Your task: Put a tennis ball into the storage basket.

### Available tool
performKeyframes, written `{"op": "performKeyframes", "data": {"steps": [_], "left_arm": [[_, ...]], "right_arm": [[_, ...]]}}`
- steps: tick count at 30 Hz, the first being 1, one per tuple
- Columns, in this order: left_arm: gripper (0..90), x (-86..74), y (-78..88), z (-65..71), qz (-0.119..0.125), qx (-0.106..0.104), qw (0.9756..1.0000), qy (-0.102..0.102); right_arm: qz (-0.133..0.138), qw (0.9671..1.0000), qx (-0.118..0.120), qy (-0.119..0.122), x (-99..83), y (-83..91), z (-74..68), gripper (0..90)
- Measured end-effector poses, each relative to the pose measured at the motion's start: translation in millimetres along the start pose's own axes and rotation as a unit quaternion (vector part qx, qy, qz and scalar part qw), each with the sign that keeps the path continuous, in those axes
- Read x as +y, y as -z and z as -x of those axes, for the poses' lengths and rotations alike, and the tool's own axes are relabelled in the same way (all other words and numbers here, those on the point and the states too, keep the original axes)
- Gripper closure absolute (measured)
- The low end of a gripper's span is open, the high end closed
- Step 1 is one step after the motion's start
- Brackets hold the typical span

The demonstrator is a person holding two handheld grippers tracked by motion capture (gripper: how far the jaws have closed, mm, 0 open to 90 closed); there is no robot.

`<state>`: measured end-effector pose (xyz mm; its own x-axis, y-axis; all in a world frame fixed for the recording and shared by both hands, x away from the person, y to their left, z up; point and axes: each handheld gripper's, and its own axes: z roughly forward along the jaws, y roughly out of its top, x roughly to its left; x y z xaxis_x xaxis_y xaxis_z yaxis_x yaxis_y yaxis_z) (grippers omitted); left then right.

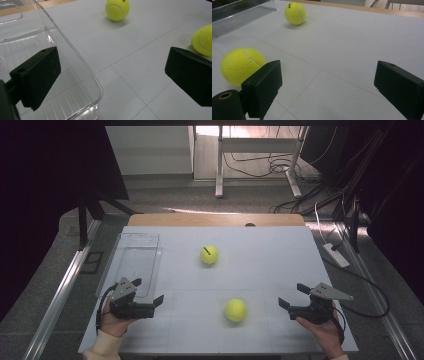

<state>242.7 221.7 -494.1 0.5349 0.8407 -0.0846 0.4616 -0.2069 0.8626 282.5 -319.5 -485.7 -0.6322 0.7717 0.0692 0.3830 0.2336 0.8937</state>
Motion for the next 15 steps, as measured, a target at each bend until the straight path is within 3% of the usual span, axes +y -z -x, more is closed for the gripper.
{"op": "performKeyframes", "data": {"steps": [15], "left_arm": [[1.2,-0.7,0.7,0.1,-0.005,0.0,1.0,0.0]], "right_arm": [[-0.007,1.0,-0.006,-0.002,-1.7,-1.5,-0.4,8.8]]}}
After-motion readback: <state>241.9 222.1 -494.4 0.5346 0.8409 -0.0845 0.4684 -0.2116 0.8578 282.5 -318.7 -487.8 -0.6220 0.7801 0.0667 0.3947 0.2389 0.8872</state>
